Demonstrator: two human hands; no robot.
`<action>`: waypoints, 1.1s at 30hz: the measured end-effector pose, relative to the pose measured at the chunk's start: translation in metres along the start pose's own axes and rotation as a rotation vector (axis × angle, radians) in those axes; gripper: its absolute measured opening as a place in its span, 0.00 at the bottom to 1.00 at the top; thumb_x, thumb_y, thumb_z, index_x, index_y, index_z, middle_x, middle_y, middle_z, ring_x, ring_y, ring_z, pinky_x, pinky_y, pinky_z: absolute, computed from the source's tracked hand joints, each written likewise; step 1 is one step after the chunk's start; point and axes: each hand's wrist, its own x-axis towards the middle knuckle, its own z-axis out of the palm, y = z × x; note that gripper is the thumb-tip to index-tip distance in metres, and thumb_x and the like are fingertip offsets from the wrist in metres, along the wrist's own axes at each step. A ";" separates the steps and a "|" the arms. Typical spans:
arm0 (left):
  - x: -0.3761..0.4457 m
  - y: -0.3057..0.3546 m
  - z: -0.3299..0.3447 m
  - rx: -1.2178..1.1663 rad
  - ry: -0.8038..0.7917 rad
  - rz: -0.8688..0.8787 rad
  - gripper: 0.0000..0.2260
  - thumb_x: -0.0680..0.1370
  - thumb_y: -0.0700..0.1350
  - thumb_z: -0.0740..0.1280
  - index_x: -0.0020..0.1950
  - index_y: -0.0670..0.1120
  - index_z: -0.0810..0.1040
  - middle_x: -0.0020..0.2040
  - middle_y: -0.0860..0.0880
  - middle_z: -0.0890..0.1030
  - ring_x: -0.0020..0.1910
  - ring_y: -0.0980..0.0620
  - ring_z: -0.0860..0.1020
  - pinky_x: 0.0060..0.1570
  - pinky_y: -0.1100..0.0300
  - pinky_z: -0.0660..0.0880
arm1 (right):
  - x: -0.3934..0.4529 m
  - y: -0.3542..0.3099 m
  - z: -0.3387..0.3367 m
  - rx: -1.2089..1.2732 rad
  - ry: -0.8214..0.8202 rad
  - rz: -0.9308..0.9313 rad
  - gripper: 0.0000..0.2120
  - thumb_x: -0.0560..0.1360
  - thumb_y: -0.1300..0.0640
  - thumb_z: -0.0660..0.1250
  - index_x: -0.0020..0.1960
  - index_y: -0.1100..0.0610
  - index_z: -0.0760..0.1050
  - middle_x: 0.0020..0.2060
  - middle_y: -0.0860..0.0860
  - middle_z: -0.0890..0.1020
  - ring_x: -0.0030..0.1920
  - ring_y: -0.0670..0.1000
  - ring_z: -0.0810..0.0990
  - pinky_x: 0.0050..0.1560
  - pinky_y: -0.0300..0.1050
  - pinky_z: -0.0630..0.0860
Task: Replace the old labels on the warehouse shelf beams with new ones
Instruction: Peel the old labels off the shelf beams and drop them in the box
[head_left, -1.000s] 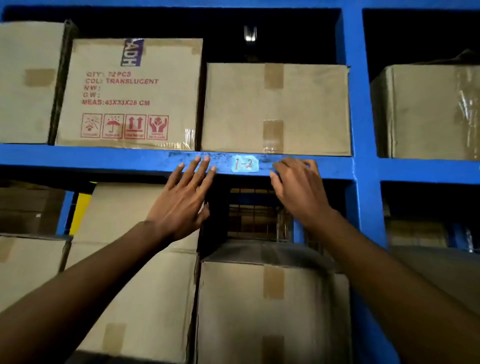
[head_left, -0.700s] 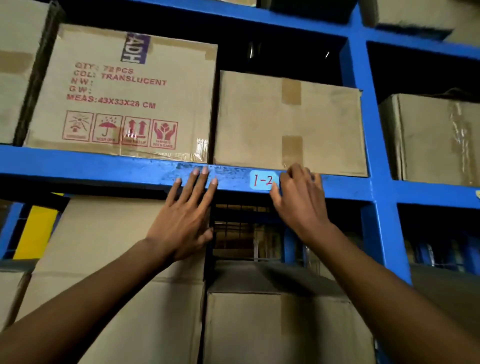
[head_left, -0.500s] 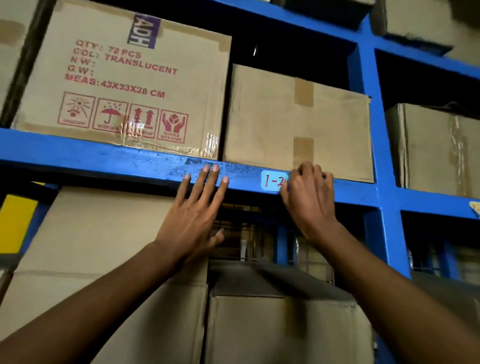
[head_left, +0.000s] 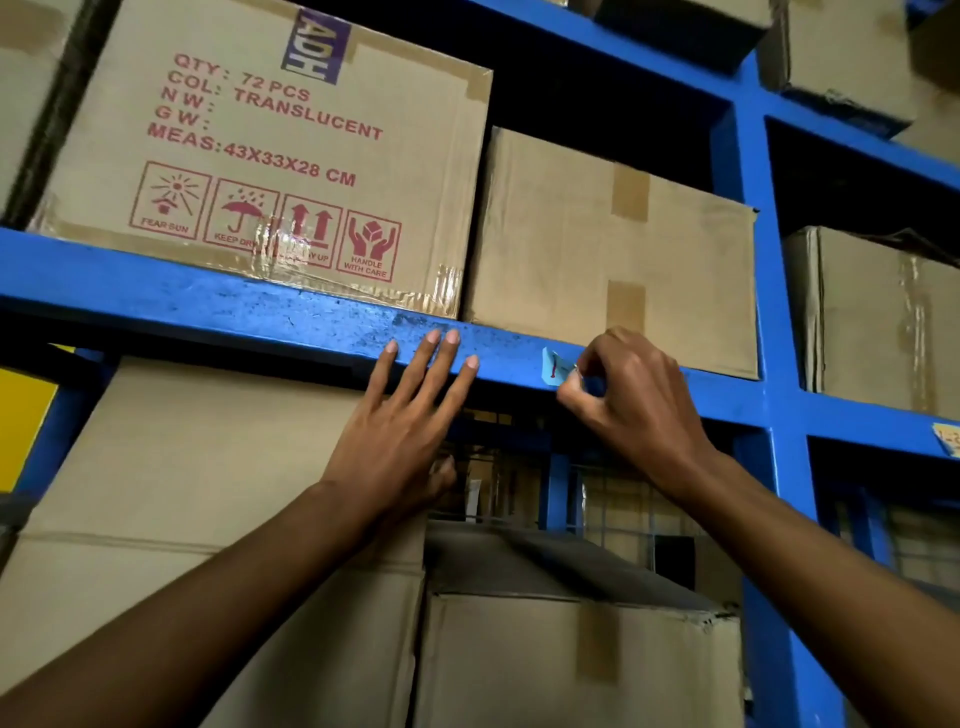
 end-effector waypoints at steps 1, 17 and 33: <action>0.000 0.000 -0.001 -0.006 0.001 -0.007 0.44 0.70 0.58 0.66 0.77 0.44 0.46 0.77 0.40 0.48 0.76 0.41 0.46 0.73 0.41 0.45 | -0.005 0.001 -0.003 0.073 0.022 0.003 0.06 0.70 0.58 0.65 0.38 0.60 0.72 0.36 0.55 0.77 0.37 0.54 0.73 0.35 0.48 0.69; -0.020 0.183 -0.019 -0.319 -0.111 0.085 0.35 0.71 0.54 0.66 0.74 0.43 0.59 0.75 0.39 0.60 0.75 0.41 0.56 0.72 0.44 0.52 | -0.147 0.111 -0.063 0.204 -0.090 0.301 0.06 0.72 0.56 0.65 0.42 0.59 0.76 0.42 0.56 0.80 0.45 0.56 0.78 0.46 0.51 0.74; -0.116 0.425 0.007 -0.132 -0.368 0.279 0.25 0.77 0.51 0.57 0.72 0.41 0.65 0.72 0.37 0.64 0.73 0.39 0.61 0.70 0.44 0.59 | -0.374 0.211 -0.072 0.349 -0.333 0.768 0.06 0.72 0.61 0.65 0.45 0.61 0.79 0.47 0.59 0.81 0.49 0.58 0.79 0.51 0.47 0.72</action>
